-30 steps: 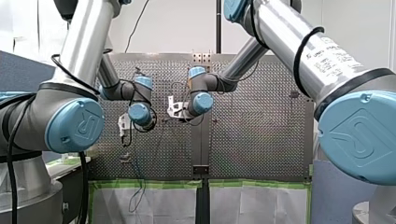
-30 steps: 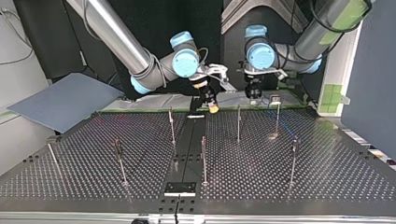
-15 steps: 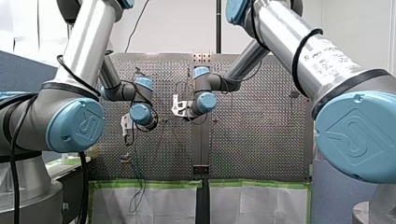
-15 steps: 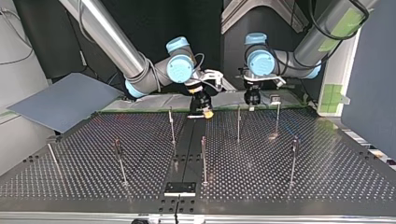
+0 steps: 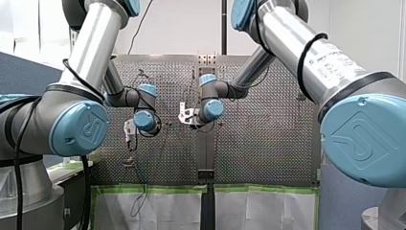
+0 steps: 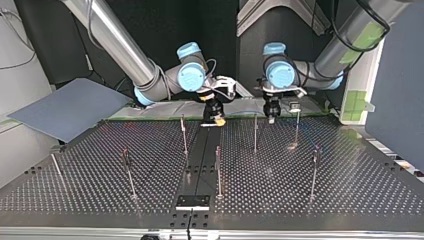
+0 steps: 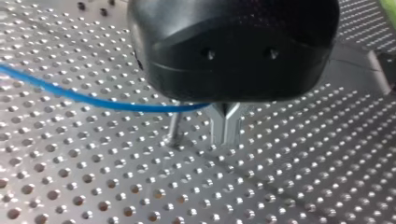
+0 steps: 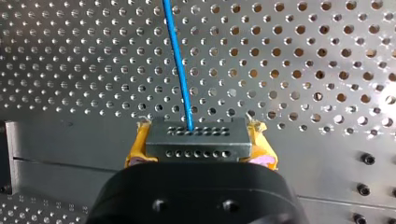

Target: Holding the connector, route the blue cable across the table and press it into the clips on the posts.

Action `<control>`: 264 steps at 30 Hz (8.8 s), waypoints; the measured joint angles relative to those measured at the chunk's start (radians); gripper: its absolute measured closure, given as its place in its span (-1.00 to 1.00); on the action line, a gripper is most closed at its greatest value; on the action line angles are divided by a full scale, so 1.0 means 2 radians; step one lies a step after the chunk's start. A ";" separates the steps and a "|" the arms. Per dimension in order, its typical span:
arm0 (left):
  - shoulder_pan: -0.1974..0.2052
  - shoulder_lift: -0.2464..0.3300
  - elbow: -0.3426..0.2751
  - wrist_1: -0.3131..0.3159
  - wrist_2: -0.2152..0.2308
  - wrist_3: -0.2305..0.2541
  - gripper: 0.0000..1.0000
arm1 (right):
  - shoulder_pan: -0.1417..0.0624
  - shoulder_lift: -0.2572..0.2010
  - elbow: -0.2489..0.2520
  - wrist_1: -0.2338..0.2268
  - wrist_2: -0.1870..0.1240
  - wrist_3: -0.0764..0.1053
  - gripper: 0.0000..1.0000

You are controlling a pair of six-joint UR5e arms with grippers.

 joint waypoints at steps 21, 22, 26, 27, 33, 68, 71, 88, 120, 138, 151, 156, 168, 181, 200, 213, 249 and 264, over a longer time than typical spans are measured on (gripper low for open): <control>0.001 0.000 0.003 -0.039 0.007 0.007 1.00 | 0.000 0.002 -0.026 0.004 -0.001 0.001 1.00; 0.002 0.000 0.003 -0.036 0.006 0.004 1.00 | 0.000 0.003 -0.026 0.004 -0.001 0.001 1.00; 0.009 0.000 0.013 -0.019 0.009 -0.003 1.00 | -0.001 0.003 -0.026 0.005 -0.002 0.002 1.00; 0.010 0.000 0.016 -0.016 0.011 -0.004 1.00 | -0.001 0.003 -0.026 0.005 -0.002 0.002 1.00; 0.013 0.000 0.027 -0.008 0.024 -0.005 1.00 | -0.005 0.003 -0.027 0.004 -0.002 0.002 1.00; 0.031 -0.004 0.056 -0.041 0.024 0.026 -1.00 | -0.035 0.002 -0.031 0.006 -0.003 0.003 1.00; 0.028 -0.004 0.056 -0.054 0.012 0.036 -1.00 | -0.038 0.002 -0.031 0.008 -0.003 0.003 1.00; -0.029 0.040 0.028 -0.120 -0.054 0.034 -1.00 | -0.051 0.002 -0.031 0.027 -0.005 -0.002 1.00; -0.134 0.068 -0.004 -0.094 -0.057 -0.017 -1.00 | -0.052 0.001 -0.030 0.028 -0.015 -0.004 1.00; -0.128 0.049 0.028 -0.087 -0.056 -0.026 -1.00 | -0.051 0.001 -0.030 0.028 -0.015 -0.003 1.00; -0.128 0.001 0.066 -0.065 -0.068 -0.029 -1.00 | -0.051 0.001 -0.030 0.028 -0.015 -0.003 1.00; -0.126 -0.006 0.071 -0.065 -0.068 -0.031 -1.00 | -0.052 0.001 -0.030 0.028 -0.015 -0.003 1.00; -0.130 -0.041 0.106 -0.073 -0.067 -0.038 -1.00 | -0.052 0.001 -0.031 0.026 -0.015 -0.002 1.00; -0.132 -0.075 0.136 -0.082 -0.106 -0.039 -1.00 | -0.052 0.001 -0.030 0.027 -0.016 -0.001 1.00; -0.151 -0.073 0.136 -0.084 -0.154 -0.048 1.00 | -0.053 0.001 -0.031 0.030 -0.018 -0.003 1.00; -0.168 -0.030 0.135 -0.105 -0.155 -0.075 1.00 | -0.055 -0.037 -0.030 0.064 -0.018 0.000 1.00; -0.189 0.123 0.112 -0.138 -0.158 -0.063 1.00 | -0.064 -0.188 0.006 0.149 -0.028 0.008 1.00; -0.180 0.167 0.122 -0.132 -0.137 -0.051 1.00 | -0.074 -0.254 0.006 0.153 -0.034 0.008 1.00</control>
